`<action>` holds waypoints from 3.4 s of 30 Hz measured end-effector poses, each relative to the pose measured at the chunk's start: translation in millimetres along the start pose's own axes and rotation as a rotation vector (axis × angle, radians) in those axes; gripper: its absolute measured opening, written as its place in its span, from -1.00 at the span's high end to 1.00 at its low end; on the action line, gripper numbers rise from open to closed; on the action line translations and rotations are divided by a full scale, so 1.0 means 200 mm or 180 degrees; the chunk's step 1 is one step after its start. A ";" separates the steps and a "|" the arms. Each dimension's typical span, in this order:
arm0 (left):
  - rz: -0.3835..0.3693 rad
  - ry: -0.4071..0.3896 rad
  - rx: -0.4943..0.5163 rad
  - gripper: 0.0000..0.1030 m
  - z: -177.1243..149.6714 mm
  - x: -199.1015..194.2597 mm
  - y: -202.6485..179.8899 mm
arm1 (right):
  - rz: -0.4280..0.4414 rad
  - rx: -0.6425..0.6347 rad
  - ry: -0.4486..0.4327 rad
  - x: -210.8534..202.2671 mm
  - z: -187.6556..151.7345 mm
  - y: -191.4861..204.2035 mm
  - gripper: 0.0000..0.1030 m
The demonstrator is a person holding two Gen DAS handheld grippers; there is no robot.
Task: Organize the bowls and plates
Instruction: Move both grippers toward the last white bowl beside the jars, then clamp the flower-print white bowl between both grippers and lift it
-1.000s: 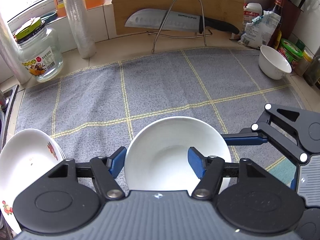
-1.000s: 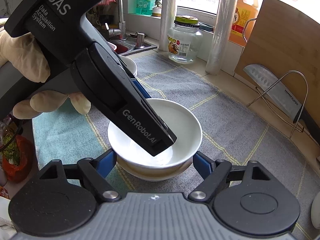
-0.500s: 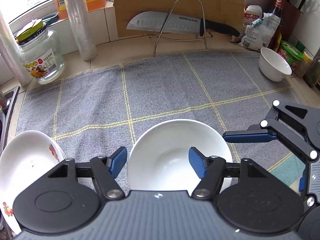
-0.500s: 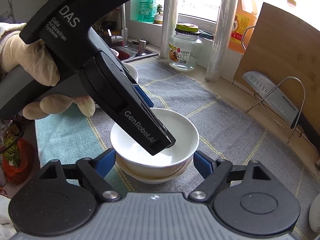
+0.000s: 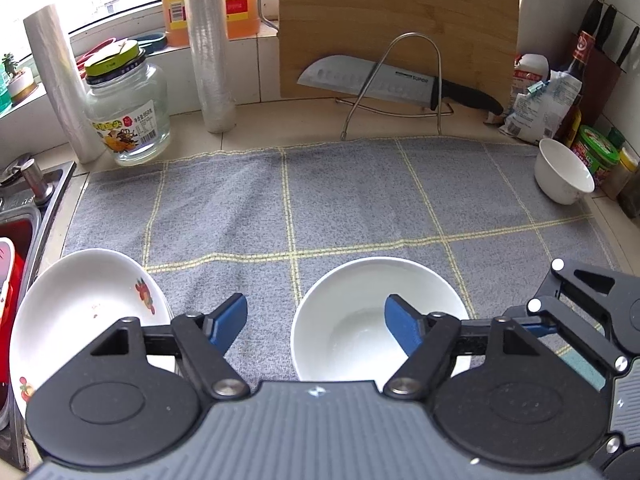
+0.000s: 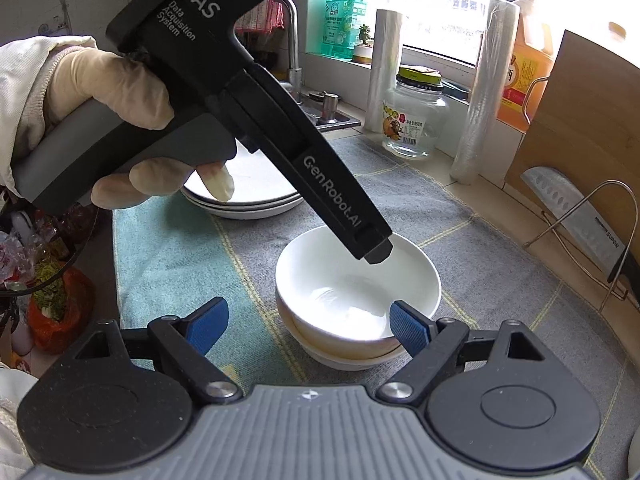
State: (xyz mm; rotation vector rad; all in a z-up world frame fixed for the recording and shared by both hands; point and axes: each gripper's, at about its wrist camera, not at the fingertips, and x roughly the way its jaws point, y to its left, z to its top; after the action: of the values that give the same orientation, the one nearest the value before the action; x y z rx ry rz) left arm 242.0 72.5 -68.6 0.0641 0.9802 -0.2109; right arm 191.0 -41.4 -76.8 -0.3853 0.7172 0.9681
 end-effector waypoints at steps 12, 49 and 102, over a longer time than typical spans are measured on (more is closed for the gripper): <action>0.0012 -0.0215 -0.0122 -0.72 0.00 -0.08 -0.01 | -0.0049 0.0040 -0.0047 -0.03 -0.02 -0.02 -1.00; -0.0557 -0.0467 0.0895 -0.91 0.24 0.18 -1.16 | -0.1752 0.1198 0.0306 -0.77 -0.92 -1.04 -1.00; -0.1279 -0.0144 0.2203 -0.75 0.55 0.78 -1.55 | -0.0706 0.0037 0.0480 -0.57 -0.91 -1.54 -0.56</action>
State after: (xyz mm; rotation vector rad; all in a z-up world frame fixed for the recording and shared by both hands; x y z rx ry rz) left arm 351.6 -270.5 -124.6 0.4945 0.8300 -0.9125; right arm 341.9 -381.2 -130.3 -0.5203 0.7980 0.7304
